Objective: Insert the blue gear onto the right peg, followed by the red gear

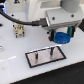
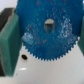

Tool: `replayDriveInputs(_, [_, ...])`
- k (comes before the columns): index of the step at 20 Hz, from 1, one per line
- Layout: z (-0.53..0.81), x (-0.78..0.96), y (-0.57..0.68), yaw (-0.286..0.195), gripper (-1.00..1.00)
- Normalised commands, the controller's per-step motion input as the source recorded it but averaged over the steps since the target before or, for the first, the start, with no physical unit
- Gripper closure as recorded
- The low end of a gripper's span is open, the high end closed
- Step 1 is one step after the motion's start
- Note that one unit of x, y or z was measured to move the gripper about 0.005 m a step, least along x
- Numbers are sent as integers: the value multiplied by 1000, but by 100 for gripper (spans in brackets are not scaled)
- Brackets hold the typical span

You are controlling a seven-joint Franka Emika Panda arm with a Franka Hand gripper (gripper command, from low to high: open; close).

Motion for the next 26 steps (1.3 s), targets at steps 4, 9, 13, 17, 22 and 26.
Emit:
replayDriveInputs(4, [-8, 417, -248, 0, 100])
replayDriveInputs(9, [-10, 331, -199, 0, 100])
replayDriveInputs(13, [-36, 262, -130, 0, 100])
replayDriveInputs(17, [-65, 183, -54, 0, 100])
replayDriveInputs(22, [-62, 117, -49, 0, 100])
replayDriveInputs(26, [239, 96, -26, 0, 100])
